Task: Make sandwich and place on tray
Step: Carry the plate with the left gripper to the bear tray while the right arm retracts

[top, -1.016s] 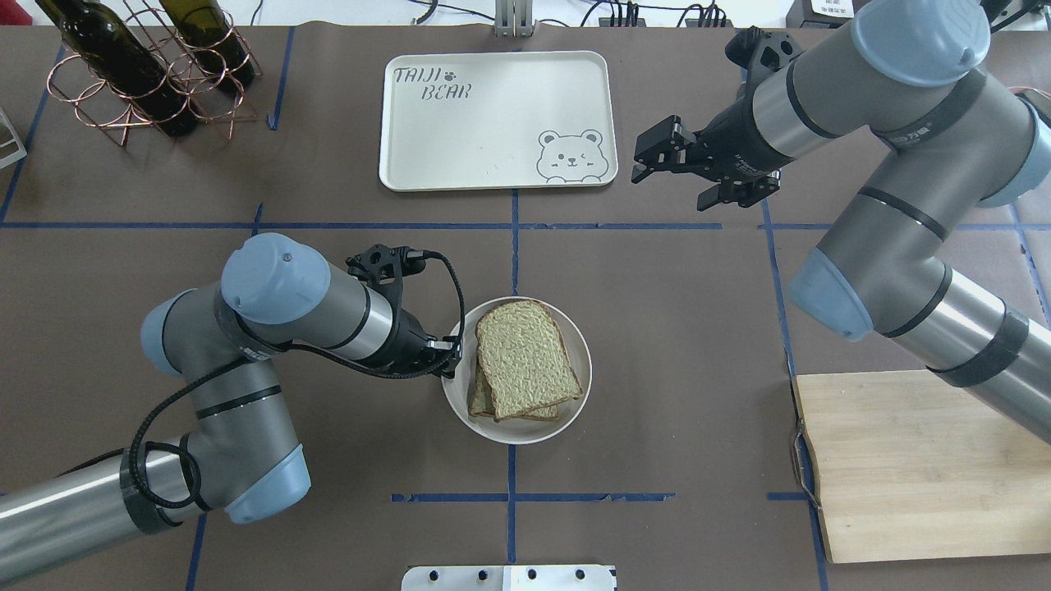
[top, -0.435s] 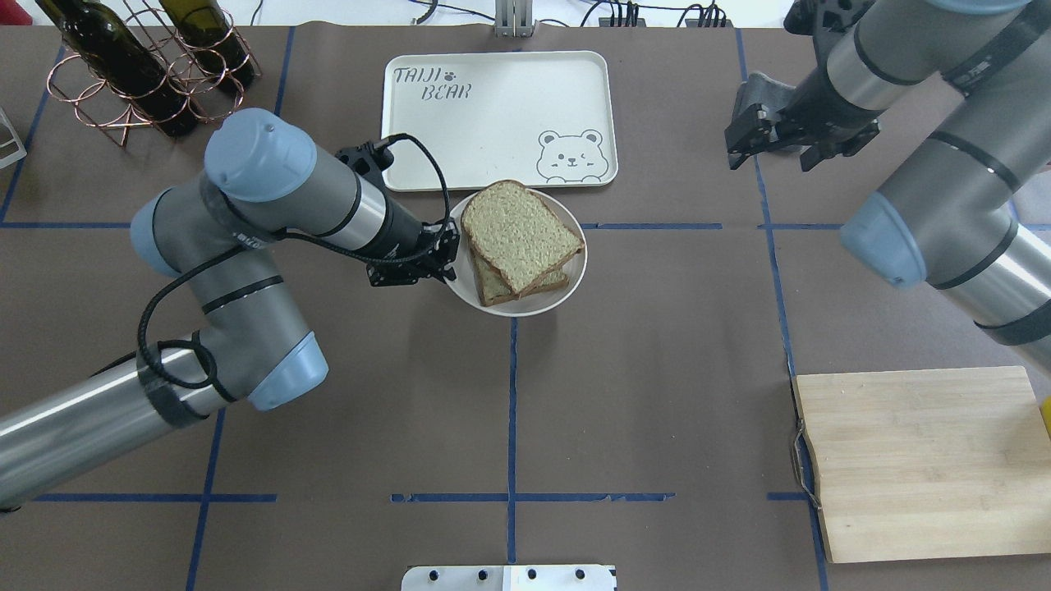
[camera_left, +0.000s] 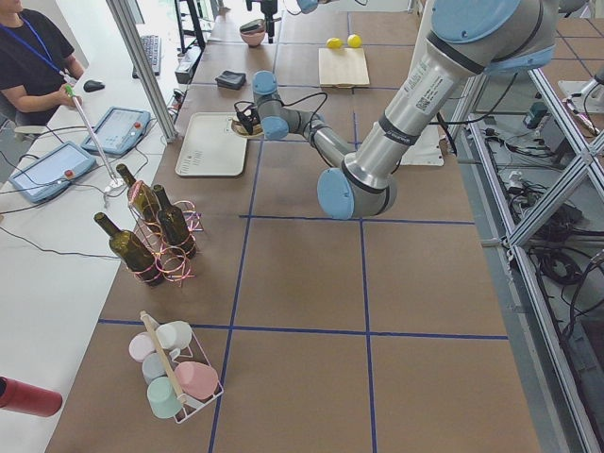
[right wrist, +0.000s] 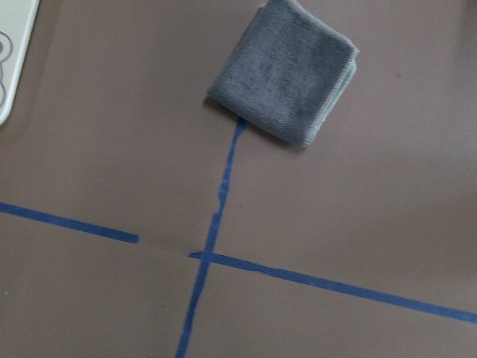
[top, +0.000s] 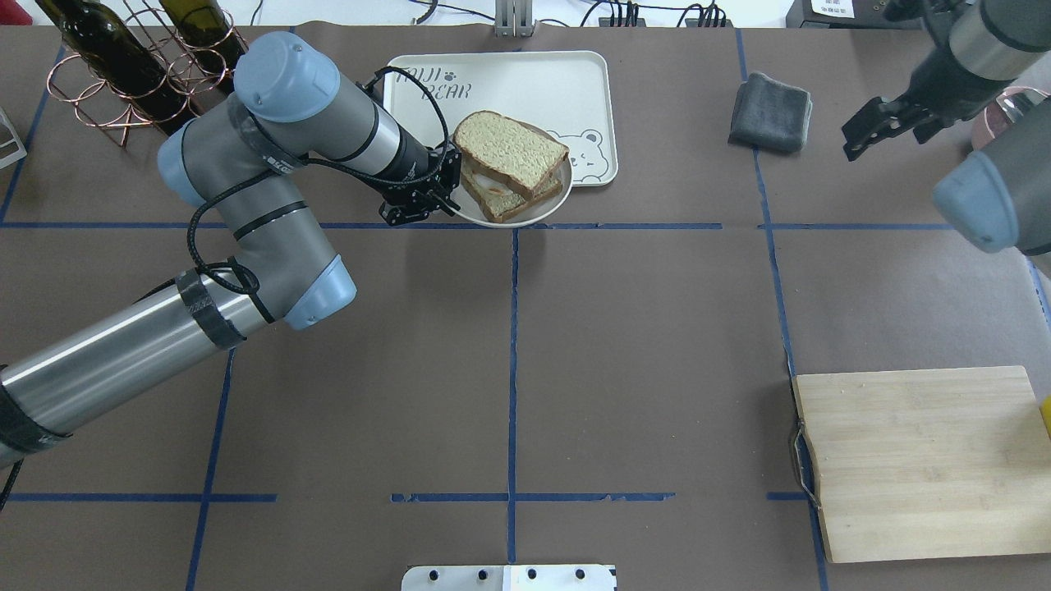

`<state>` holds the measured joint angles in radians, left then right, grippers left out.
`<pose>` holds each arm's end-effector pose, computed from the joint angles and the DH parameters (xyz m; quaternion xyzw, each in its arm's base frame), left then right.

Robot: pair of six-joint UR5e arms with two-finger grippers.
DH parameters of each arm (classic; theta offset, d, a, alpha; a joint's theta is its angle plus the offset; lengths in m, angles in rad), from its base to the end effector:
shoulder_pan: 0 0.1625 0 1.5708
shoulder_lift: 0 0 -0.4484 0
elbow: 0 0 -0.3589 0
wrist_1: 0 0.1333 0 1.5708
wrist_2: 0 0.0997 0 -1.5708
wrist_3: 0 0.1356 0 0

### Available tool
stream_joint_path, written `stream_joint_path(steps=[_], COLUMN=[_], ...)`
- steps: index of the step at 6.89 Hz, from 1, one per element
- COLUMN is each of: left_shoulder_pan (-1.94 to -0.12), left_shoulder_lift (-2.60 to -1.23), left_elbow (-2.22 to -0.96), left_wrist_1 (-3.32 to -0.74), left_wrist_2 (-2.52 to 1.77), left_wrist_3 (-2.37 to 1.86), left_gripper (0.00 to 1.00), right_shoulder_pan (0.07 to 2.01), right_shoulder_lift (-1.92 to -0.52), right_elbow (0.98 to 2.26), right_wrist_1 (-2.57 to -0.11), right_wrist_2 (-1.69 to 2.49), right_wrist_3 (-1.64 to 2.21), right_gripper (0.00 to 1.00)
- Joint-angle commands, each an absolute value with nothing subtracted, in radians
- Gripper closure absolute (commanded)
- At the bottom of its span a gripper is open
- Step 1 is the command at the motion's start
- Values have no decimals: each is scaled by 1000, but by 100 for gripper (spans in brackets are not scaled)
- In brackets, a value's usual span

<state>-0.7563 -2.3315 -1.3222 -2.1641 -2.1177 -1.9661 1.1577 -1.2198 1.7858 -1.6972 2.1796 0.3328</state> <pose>0.5172 -0.5742 0.2743 -0.1354 0.5385 -0.3273 0.7645 -0.1877 -0.5670 0.4493 0.0871 -0.3482 -0.1027 0.9277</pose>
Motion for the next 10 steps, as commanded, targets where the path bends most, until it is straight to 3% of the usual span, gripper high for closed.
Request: stream_joint_path(steps=[1, 5, 9, 10], left_shoulder_pan=[-782, -779, -727, -718], left_shoulder_lift=[-2429, -2546, -2569, -2566], left_elbow=[-1118, -797, -776, -791], left_wrist_1=[-2279, -2521, -2537, -2536], left_wrist_2=[-2050, -1872, -1855, -1855], left_wrist_3=[-2177, -2337, -2326, -2237], left_gripper=[100, 100, 100, 44], right_shoulder_pan=[1254, 1293, 1299, 1299], right_shoulder_lift=[-1281, -1351, -1358, -1355], right_elbow=[1784, 1787, 1787, 1787], right_wrist_1=[-1735, -1735, -1735, -1735], right_wrist_2=[2189, 2236, 2253, 2252], right_wrist_3=[157, 150, 156, 156], right_gripper=[0, 0, 0, 0])
